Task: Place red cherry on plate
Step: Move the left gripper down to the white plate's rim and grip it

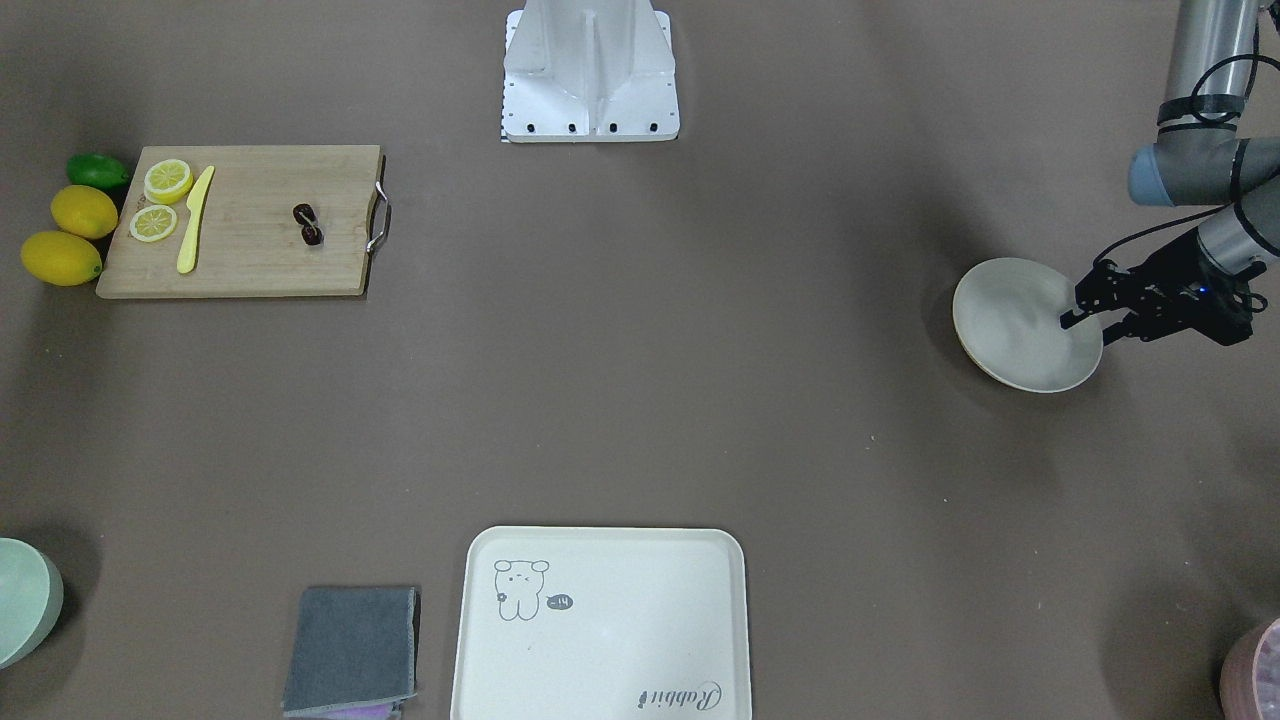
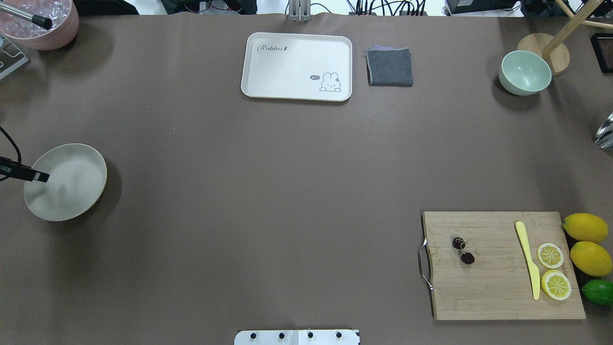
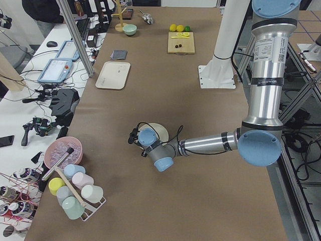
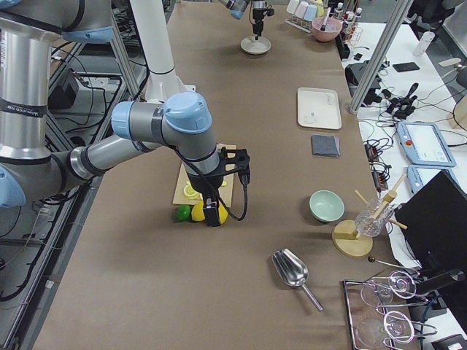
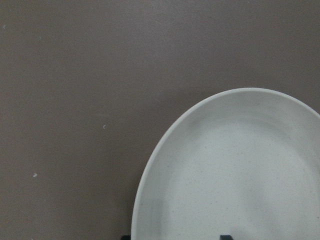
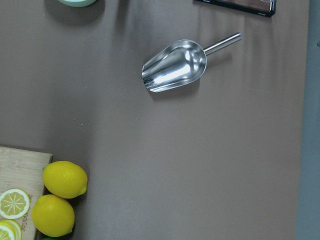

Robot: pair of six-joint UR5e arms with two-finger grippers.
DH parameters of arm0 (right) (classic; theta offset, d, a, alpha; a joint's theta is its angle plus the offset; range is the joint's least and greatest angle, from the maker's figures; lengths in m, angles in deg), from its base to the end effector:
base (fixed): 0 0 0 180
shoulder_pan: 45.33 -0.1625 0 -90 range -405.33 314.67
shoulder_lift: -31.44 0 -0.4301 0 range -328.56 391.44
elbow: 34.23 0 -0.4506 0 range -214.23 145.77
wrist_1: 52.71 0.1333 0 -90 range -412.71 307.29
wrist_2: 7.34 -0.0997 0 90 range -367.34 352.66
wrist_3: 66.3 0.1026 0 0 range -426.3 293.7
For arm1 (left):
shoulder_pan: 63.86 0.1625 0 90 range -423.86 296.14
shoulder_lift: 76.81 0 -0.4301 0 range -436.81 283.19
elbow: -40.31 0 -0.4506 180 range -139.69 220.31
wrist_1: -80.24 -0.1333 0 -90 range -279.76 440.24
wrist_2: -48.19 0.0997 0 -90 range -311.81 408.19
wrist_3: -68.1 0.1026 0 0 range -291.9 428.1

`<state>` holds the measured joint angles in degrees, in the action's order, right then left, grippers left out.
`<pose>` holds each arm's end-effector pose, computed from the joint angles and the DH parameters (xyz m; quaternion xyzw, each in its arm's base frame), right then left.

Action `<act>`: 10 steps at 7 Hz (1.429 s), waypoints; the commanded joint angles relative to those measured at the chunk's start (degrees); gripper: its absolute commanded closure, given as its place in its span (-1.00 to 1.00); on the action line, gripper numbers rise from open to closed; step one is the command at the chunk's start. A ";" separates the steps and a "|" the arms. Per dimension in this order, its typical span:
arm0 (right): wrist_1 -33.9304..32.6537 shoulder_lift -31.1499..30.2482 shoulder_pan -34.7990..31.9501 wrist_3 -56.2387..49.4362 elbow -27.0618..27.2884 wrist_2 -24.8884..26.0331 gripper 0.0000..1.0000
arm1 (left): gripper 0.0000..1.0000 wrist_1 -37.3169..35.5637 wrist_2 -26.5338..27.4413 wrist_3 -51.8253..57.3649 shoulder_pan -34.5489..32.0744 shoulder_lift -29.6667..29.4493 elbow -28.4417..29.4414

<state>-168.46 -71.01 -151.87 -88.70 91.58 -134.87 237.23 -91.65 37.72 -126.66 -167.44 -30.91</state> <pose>0.1866 -0.3797 0.4893 0.0886 -0.3098 -0.0417 0.9457 0.2018 -0.5128 0.7014 0.1438 0.5168 0.1512 0.8303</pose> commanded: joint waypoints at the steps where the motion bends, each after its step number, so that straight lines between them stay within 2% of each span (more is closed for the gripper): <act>1: 0.00 0.06 -0.07 0.00 -0.04 0.00 -1.00 | 0.58 0.06 0.00 4.78 -0.03 1.60 0.12; 2: 0.00 0.06 -0.08 0.00 0.05 0.09 -1.00 | 0.67 0.24 0.00 6.02 -0.03 2.13 0.12; 4: 0.00 -0.29 -0.60 -0.09 0.14 0.09 -1.00 | 1.00 0.24 0.44 7.61 0.05 2.66 0.12; 6: -0.09 -0.29 -0.78 -0.09 0.14 0.09 -1.00 | 1.00 0.15 0.70 6.75 -0.03 2.49 -0.67; 7: -0.09 -0.29 -0.78 -0.09 0.14 0.09 -1.00 | 1.00 -1.68 -1.82 4.65 -0.12 1.61 -1.89; 8: -0.09 -0.20 -0.78 -0.09 0.14 0.09 -1.00 | 1.00 -7.18 -9.24 -0.24 -2.21 -0.05 -4.78; 9: 0.00 -0.12 -0.78 -0.09 0.14 0.00 -1.00 | 1.00 -15.58 -12.97 -2.90 -5.28 -1.81 -10.81; 10: -0.09 -0.03 -0.78 -0.09 0.14 0.00 -1.00 | 1.00 -28.28 -13.70 -3.28 -5.65 -3.30 -19.22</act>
<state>-168.51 -71.14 -152.64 -88.80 91.72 -134.83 221.67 -102.83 36.11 -130.91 -168.89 -41.63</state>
